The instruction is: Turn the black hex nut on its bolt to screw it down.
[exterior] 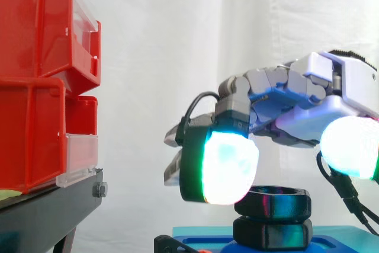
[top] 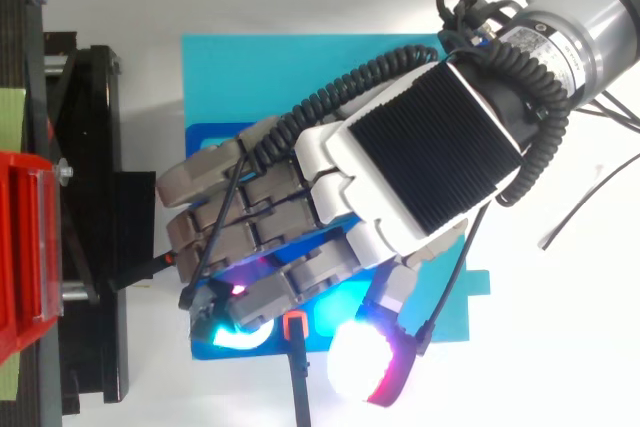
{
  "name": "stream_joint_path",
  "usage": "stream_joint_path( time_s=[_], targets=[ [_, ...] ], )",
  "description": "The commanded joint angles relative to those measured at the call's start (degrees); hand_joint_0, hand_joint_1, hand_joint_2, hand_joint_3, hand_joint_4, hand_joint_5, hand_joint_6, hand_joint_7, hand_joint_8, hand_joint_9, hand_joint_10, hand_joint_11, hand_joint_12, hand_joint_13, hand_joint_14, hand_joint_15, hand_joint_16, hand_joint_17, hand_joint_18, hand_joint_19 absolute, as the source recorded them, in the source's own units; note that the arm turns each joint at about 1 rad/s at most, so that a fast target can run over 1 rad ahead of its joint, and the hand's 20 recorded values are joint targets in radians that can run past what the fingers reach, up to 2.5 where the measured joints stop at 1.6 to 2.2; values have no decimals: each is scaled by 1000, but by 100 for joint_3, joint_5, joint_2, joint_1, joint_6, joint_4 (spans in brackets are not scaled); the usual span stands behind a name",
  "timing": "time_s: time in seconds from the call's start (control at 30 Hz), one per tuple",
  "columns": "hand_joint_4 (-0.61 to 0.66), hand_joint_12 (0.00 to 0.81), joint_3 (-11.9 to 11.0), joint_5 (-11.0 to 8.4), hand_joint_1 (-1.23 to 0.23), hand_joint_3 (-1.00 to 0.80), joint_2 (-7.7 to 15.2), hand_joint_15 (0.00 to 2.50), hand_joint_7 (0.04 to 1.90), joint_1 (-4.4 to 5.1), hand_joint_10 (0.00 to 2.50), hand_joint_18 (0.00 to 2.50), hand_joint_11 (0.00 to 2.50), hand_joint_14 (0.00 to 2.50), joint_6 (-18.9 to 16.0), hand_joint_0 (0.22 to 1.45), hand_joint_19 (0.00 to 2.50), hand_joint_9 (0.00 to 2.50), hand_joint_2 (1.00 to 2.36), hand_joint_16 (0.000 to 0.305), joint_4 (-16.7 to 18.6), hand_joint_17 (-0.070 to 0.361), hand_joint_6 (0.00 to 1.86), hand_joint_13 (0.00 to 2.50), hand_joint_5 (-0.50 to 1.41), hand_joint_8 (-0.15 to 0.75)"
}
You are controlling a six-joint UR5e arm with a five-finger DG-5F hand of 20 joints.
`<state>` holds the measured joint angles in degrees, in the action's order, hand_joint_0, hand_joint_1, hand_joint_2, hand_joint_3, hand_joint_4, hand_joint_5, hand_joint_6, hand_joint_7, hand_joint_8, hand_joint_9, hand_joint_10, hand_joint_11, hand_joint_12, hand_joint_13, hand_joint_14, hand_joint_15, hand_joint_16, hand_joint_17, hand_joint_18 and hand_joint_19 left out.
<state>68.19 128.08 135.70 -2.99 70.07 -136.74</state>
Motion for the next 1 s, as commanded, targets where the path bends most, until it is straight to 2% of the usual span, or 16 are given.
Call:
stream_joint_path(
  time_s=[0.0, 0.47, 0.7, 0.97],
  targets=[
    [212, 298, 27, 7, -378, -500, 0, 226, 1109, -17, 9, 489, 403, 9, 85, 503, 306, 566, 1000, 50, -1, 113, 525, 562, -133, 283],
    [212, 295, 27, 112, -380, -500, 0, 229, 1116, -96, 9, 490, 410, 8, 103, 504, 314, 565, 1000, 50, -28, 112, 522, 567, -132, 284],
    [209, 295, 27, 279, -380, -500, 0, 222, 1117, -184, 11, 493, 410, 8, 103, 504, 306, 568, 1000, 50, -10, 112, 521, 566, -132, 284],
    [216, 291, 27, 349, -381, -500, 0, 222, 1119, -263, 9, 494, 411, 7, 103, 504, 314, 567, 1000, 50, -10, 112, 520, 564, -132, 283]
  ],
)
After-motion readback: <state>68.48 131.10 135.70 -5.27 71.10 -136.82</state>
